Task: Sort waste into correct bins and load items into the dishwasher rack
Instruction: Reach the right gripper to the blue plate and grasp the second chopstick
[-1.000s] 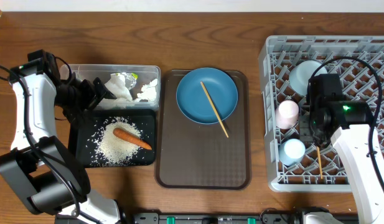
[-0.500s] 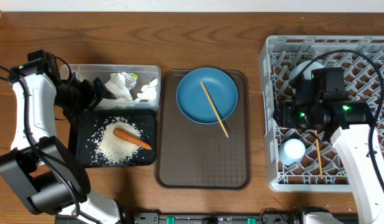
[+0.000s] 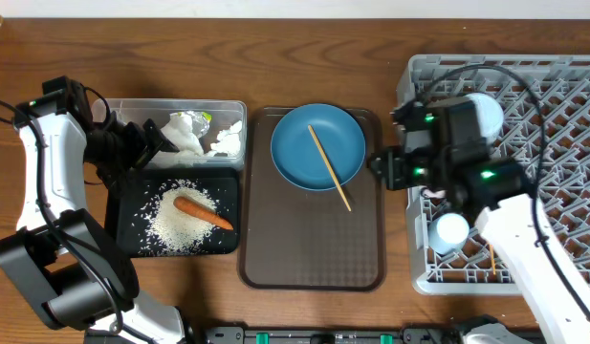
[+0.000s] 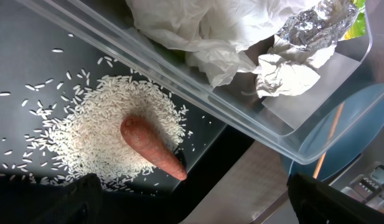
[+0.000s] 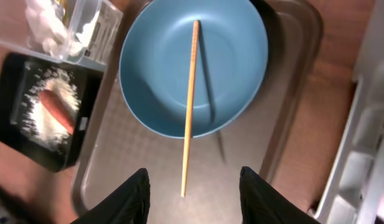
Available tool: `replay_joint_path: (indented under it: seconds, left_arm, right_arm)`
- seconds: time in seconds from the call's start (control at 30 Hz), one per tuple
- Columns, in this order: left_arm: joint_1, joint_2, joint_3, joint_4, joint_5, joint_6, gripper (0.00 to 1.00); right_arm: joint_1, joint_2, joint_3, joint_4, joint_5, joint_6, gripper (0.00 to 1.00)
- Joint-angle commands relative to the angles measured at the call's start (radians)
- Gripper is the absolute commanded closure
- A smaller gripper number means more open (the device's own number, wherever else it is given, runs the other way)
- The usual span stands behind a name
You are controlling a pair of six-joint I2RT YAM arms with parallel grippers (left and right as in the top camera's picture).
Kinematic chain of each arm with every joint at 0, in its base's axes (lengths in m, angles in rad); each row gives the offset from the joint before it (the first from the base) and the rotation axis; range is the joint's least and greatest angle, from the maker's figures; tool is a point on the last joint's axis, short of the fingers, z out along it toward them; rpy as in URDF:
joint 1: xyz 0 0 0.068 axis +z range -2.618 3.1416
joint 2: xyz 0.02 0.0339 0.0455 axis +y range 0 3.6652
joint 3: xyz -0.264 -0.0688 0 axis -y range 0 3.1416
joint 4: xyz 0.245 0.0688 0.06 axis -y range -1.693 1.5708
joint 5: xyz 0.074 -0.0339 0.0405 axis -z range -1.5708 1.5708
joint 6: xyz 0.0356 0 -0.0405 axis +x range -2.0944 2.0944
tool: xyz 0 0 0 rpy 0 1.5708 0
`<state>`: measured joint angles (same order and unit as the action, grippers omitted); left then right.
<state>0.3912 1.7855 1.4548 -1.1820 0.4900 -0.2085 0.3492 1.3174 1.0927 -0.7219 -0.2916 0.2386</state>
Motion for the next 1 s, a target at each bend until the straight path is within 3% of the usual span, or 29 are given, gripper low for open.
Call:
replay_joint_path:
  seconds: [0.0,0.3,0.97]
  left_arm:
    - [0.002,-0.016,0.018,-0.006,-0.009,0.006,0.02]
    - [0.002,-0.016,0.018,-0.006,-0.009,0.006,0.02]
    - [0.002,-0.016,0.018,-0.006,-0.009,0.006,0.02]
  right_arm:
    - [0.086,0.005,0.01,0.023,0.185,0.021,0.53]
    - [0.223,0.12,0.01,0.1,0.246,0.019,0.46]
    - [0.302,0.433,0.01,0.244,0.262,0.019,0.44]
